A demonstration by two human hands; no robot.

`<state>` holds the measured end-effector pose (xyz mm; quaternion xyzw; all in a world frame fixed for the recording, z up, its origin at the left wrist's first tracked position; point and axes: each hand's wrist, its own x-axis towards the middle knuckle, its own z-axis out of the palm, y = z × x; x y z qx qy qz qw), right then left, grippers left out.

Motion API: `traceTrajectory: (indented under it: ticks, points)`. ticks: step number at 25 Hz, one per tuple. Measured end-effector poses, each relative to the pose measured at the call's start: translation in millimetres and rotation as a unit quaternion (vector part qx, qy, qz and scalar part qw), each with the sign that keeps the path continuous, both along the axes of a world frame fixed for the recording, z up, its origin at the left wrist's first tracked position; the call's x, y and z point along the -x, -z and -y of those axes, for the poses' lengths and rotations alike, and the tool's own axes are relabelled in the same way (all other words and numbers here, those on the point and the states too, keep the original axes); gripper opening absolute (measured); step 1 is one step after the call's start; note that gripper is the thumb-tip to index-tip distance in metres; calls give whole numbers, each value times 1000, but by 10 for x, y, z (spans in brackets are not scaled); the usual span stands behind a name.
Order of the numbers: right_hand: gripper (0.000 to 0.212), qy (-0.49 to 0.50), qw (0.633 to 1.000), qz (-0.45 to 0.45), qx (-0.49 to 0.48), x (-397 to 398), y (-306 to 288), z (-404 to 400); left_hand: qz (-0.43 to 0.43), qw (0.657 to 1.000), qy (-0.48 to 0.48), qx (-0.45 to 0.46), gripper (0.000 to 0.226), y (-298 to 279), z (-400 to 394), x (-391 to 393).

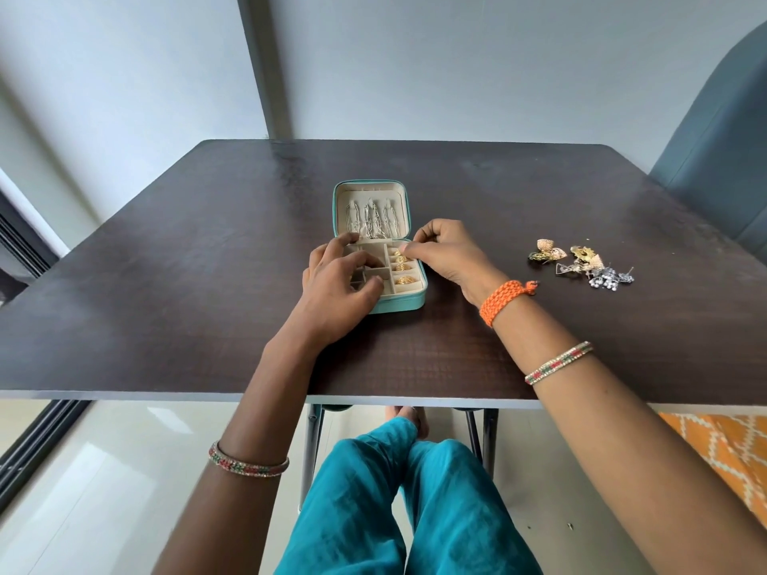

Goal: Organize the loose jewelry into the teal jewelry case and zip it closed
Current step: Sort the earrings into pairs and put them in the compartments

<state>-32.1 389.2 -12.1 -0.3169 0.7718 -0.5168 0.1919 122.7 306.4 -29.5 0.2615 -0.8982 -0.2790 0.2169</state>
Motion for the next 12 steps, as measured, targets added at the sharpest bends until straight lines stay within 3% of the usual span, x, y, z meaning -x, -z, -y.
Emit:
traceTrajectory:
  ticks: [6,9,12]
  points:
    - [16,7,1000,7,1,24,9,-21,-5,1000,3,-1,44,5,-2,7]
    - [15,8,1000,12,0,37,13,-23,-53,998,5,-15,37,9,9,4]
    - [10,-10,999,35,31,48,6,-87,-97,994,-8,47,28,8,-4,-7]
